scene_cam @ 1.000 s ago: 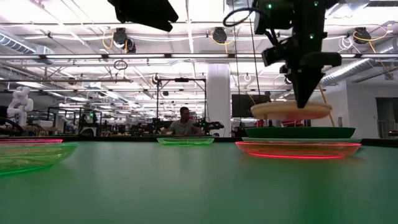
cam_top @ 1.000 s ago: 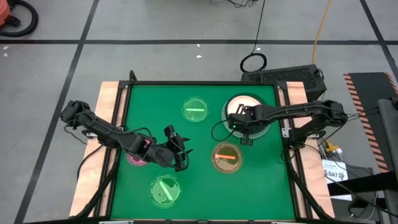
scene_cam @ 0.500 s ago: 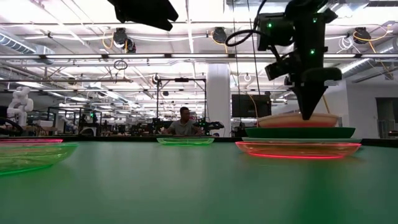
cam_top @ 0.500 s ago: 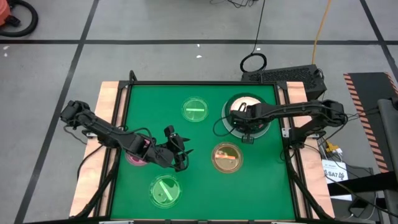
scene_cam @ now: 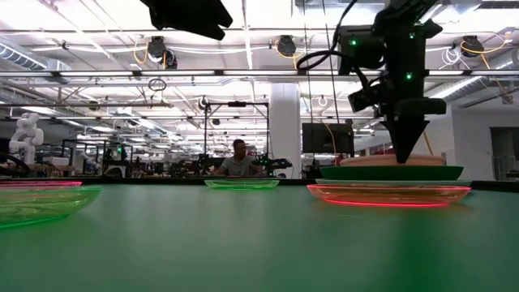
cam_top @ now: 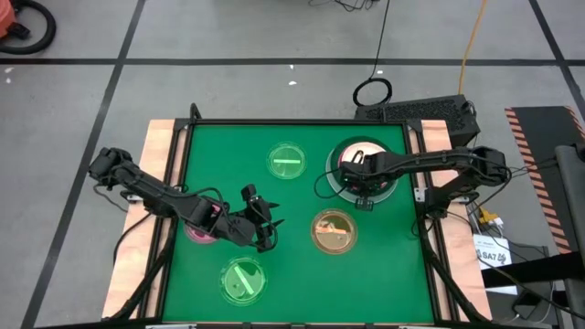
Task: Stack plastic plates
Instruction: Stack the white plate on the pink plate
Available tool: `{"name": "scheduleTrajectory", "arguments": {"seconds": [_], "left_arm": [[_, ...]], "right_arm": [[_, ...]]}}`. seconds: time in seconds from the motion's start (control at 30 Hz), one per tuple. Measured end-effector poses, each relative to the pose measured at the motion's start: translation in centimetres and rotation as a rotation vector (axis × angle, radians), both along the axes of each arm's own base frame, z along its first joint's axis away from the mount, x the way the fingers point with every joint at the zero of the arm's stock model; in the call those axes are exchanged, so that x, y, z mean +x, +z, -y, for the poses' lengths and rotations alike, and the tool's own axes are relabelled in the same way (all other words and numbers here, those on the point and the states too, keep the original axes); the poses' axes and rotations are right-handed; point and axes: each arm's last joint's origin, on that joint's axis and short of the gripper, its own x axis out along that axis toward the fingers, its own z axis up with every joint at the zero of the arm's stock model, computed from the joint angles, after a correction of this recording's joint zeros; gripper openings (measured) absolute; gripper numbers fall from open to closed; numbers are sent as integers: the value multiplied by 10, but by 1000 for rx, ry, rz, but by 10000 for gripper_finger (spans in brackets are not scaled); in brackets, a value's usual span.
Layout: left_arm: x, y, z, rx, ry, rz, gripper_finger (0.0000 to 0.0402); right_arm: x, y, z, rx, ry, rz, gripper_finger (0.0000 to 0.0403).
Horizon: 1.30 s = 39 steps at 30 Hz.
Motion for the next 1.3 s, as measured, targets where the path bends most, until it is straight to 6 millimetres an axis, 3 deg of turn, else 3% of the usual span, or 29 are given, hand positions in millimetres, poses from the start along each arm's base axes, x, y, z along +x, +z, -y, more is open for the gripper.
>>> {"name": "scheduleTrajectory", "arguments": {"seconds": [0.57, 0.83, 1.03, 1.17, 1.3], "left_arm": [[0, 0, 0, -6, 4, 2, 216], [0, 0, 0, -6, 3, 2, 216], [0, 0, 0, -8, 5, 3, 216], [0, 0, 0, -10, 6, 4, 216], [0, 0, 0, -7, 4, 3, 216]], "right_arm": [[2, 0, 1, -38, -3, 15, 65], [-1, 8, -6, -41, -39, 57, 66], [-19, 27, -9, -177, -176, 77, 66], [-31, 31, -6, -287, -281, 11, 59], [-31, 28, -2, -319, -309, -9, 45]]}}
